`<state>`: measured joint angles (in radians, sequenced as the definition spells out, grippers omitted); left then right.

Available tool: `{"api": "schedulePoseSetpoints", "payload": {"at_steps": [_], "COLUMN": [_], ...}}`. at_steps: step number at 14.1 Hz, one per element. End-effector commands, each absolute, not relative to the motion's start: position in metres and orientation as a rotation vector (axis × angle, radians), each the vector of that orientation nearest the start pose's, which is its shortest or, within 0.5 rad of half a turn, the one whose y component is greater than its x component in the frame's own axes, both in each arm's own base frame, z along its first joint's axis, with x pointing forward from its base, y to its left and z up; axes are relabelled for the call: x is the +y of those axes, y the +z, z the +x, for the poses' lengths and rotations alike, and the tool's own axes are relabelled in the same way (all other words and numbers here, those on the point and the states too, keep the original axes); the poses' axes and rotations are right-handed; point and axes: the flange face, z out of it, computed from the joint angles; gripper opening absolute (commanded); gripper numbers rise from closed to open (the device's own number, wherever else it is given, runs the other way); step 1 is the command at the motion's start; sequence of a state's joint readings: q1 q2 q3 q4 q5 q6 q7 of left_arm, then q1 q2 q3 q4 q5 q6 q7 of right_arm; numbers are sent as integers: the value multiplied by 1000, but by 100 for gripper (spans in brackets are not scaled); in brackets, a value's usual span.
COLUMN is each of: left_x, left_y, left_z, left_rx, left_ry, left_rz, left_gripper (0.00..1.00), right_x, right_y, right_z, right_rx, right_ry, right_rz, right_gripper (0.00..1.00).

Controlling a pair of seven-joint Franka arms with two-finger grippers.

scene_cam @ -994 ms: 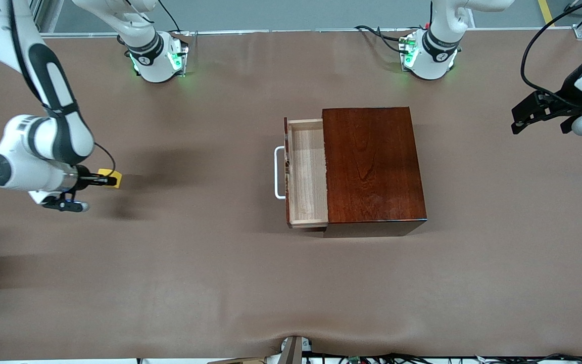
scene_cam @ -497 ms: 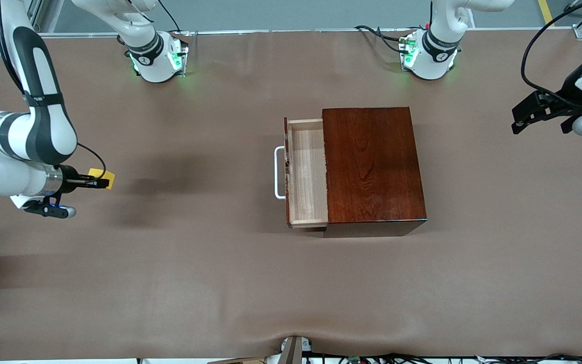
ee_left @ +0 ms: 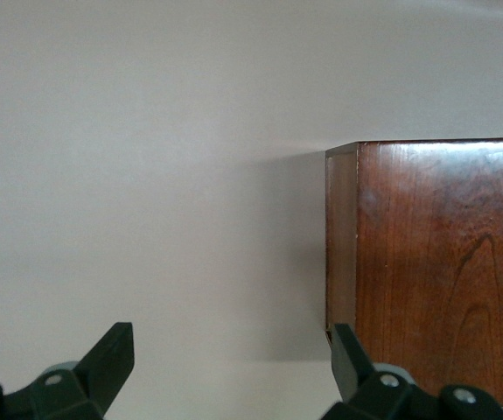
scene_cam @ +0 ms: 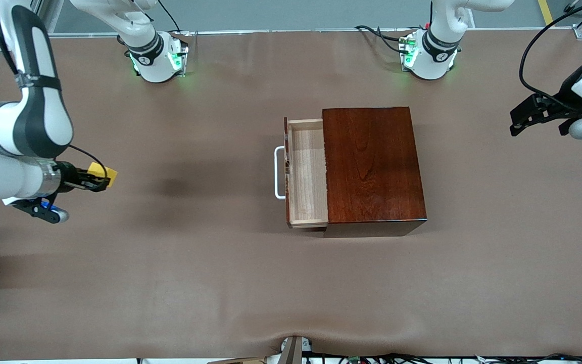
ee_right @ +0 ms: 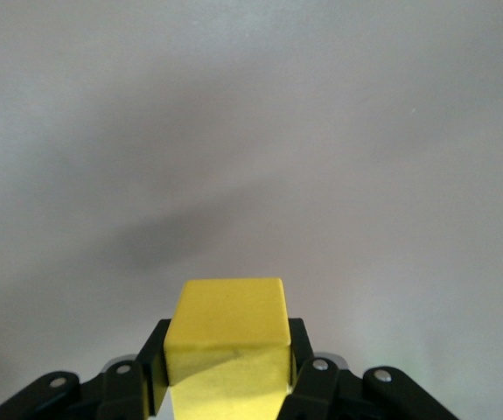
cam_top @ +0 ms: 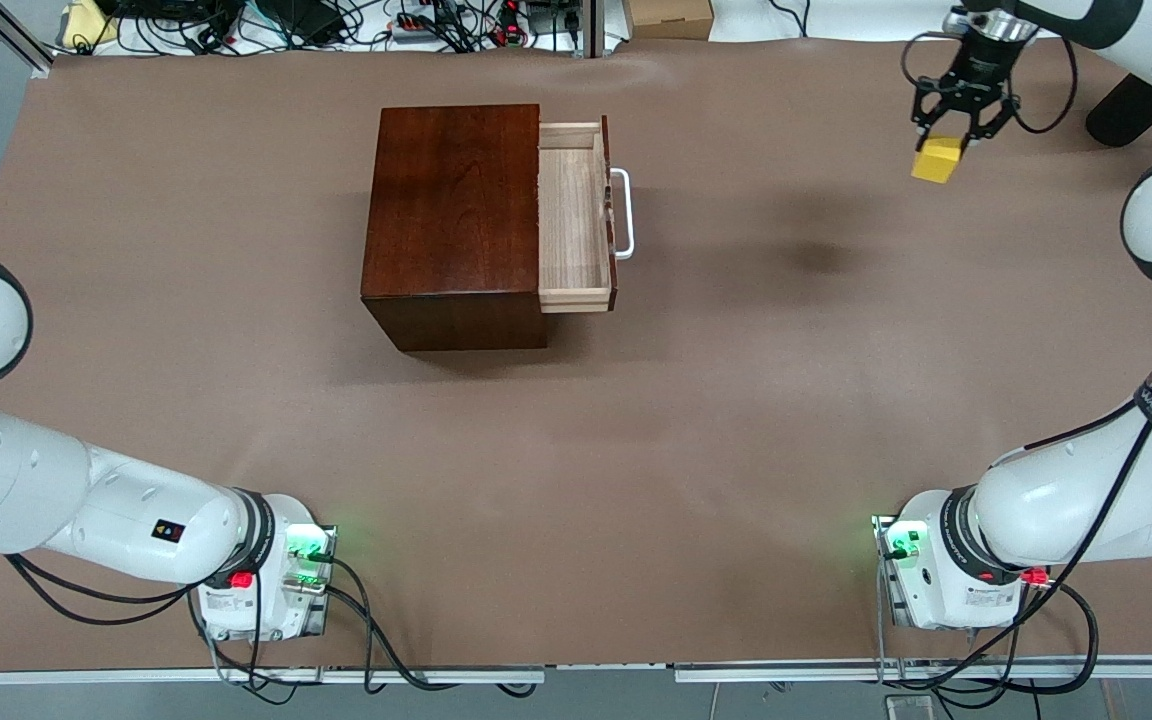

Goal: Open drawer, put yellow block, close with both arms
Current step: 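Carry the yellow cube with the right gripper over the open drawer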

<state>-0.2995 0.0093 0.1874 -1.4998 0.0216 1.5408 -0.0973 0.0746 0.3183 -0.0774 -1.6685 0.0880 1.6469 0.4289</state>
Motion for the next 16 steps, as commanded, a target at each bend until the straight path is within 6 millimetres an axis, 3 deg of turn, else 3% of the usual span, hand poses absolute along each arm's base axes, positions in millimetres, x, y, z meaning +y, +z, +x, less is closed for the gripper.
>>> {"api": "schedulePoseSetpoints", "payload": {"at_steps": [1,4,9,13,16], "left_x": [-58,-55,-53,-51,-51], "left_y": [656,660,660,661,660], "left_z": [552,550,549,549,549], "left_rx": [48,50,47,45,47], "left_ry": [-59,-66,-63,-66,-61], "left_rz": [-3115,-3117,-3115,-3116,-3114], "left_gripper": [100,100,100,100,100], "right_x": [47,99,167,244,305], "right_y": [416,427,444,451,448], "right_z": [610,609,606,595,576], "right_rx": [856,996,1260,1410,1509], "right_ry": [545,526,522,429,384], "right_rz": [-2949,-2931,-2782,-2702,-2654], "right_gripper": [0,0,0,0,0]}}
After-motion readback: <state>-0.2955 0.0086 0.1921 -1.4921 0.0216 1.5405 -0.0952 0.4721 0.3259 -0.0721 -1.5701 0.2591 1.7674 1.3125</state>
